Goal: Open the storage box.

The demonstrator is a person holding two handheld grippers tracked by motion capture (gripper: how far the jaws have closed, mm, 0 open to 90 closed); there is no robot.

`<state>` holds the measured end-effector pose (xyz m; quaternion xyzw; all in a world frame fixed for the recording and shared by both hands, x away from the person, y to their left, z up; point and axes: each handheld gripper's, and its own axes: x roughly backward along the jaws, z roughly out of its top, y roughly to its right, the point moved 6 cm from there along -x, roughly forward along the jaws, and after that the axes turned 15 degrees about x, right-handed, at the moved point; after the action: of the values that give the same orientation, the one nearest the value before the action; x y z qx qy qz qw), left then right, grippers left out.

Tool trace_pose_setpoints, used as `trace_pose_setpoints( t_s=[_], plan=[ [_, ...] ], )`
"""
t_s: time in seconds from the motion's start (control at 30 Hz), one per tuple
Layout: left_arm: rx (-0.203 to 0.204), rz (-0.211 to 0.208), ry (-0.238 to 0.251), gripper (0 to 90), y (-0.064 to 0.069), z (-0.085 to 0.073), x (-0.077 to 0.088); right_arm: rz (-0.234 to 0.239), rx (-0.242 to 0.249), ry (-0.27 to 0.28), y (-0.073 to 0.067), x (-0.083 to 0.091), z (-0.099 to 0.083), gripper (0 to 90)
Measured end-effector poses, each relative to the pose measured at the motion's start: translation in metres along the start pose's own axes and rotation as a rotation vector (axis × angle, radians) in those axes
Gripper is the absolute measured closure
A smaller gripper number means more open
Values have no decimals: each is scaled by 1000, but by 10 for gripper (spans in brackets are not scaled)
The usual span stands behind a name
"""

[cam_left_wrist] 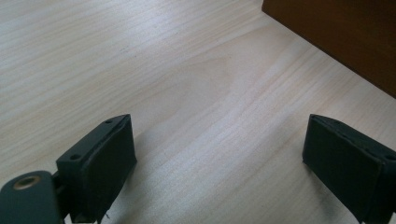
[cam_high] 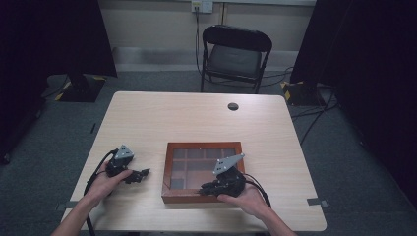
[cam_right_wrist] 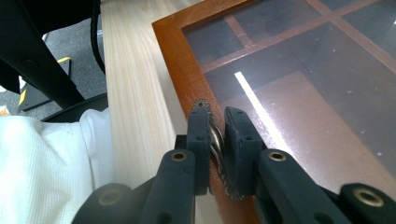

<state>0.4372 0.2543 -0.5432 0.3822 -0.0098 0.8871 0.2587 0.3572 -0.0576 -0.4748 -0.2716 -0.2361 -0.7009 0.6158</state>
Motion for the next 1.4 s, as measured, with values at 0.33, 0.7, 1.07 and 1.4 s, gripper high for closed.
trace_pose_setpoints(
  t_s=[0.33,0.7,1.07,1.4],
  plan=[
    [-4,-2,-4,83,0,0,0,23,4,-4,-3,-5,6,822],
    [-4,-1,-4,83,0,0,0,16,7,27,-1,6,16,822],
    [-4,-1,-5,83,0,0,0,18,3,32,0,10,22,823],
    [-4,-1,-4,83,0,0,0,15,-3,49,3,17,29,823]
  ],
)
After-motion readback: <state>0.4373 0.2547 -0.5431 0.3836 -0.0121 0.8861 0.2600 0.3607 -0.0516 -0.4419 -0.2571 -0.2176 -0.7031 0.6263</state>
